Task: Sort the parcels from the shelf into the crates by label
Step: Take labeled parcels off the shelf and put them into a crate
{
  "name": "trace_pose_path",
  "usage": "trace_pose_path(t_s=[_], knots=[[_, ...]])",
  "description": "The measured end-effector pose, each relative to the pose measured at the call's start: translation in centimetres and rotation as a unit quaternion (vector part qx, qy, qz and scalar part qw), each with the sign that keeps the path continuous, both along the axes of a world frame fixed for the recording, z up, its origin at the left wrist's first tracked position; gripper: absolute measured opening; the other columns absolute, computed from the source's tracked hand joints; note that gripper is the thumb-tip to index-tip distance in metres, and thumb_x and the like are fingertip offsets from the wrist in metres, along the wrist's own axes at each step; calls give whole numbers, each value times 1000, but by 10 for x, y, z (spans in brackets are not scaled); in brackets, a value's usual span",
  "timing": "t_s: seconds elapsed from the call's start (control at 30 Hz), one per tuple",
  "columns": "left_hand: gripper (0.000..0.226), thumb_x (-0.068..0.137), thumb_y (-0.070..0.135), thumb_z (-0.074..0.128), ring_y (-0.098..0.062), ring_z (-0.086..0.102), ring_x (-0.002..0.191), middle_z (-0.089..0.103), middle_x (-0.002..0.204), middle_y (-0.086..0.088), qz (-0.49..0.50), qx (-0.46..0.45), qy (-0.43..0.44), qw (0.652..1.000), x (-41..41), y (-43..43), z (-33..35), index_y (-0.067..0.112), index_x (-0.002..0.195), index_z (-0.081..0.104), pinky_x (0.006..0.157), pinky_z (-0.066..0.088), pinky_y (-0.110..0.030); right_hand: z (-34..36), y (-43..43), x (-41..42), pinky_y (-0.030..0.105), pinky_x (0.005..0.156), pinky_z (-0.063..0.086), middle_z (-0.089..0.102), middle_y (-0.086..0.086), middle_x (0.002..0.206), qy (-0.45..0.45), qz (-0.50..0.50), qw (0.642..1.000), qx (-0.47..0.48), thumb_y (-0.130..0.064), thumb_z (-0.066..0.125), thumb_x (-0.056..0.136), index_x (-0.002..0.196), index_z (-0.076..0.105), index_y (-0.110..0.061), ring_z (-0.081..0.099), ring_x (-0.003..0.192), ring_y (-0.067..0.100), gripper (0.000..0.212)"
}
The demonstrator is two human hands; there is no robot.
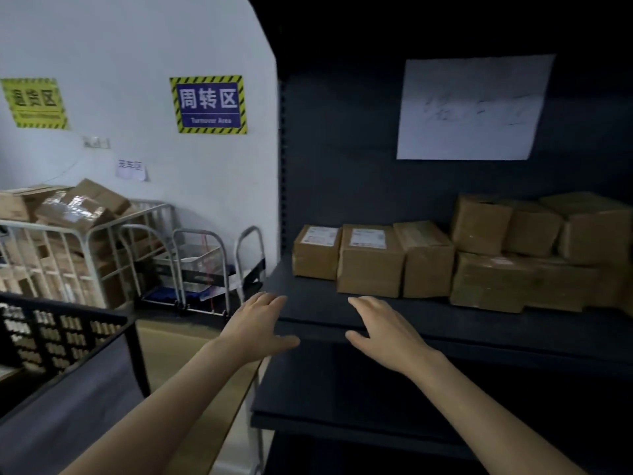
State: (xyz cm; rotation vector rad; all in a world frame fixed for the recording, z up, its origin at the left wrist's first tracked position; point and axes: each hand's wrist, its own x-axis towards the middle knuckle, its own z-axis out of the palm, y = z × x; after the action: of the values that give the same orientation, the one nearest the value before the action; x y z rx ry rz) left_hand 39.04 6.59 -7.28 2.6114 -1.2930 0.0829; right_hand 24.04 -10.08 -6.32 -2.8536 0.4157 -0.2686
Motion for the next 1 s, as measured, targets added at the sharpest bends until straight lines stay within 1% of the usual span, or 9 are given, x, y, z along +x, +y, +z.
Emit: trace_pose_path(t_s=[0.17,0.3,0.47,0.63,0.73,0.87,1.0], knots=[[88,81,58,57,-22,17,142,26,152,-4,-16,14,1,1000,-26,-57,1,15,148,20,116,22,-35,2,-51,-38,27,109,27,24,-5,152,-9,-23,1000,3,-35,46,95,147,20,-20,23,139,13,60],[86,80,57,59,-21,22,140,31,149,-3,-28,7,8,1000,-42,-92,-1,16,146,23,114,25,-34,1,-85,-58,27,109,27,25,-4,152,-13,-37,999,0,-35,46,95,147,20,-20,24,139,12,60],[80,81,55,58,-22,26,137,36,144,-5,-27,11,9,1000,-46,-114,-2,15,143,28,111,28,-33,-1,-106,-65,28,110,28,25,-5,152,-8,-44,999,4,-36,46,95,147,20,-20,24,139,12,60],[78,81,55,58,-21,26,138,34,146,-4,-24,1,19,1000,-37,-122,-3,17,142,29,110,28,-33,-2,-112,-56,26,109,28,26,-5,151,-15,-39,999,9,-35,46,95,147,20,-19,25,138,12,60],[80,82,54,57,-20,22,140,30,149,-3,-22,-7,26,999,-25,-122,-2,17,145,26,112,26,-32,-3,-111,-45,26,110,28,25,-5,151,-10,-38,999,10,-35,45,95,147,19,-19,24,138,11,60],[76,84,52,56,-20,25,138,31,149,-1,-6,-43,43,998,1,-116,-1,17,145,26,109,28,-31,1,-107,-23,26,111,27,23,-6,153,-11,-34,999,14,-36,45,95,147,19,-20,23,139,10,60],[75,86,49,56,-21,25,139,32,149,-4,28,-76,49,996,36,-105,3,14,145,26,110,28,-32,9,-99,8,26,110,28,23,-8,152,-25,-27,999,23,-36,45,95,147,19,-21,23,139,8,60]])
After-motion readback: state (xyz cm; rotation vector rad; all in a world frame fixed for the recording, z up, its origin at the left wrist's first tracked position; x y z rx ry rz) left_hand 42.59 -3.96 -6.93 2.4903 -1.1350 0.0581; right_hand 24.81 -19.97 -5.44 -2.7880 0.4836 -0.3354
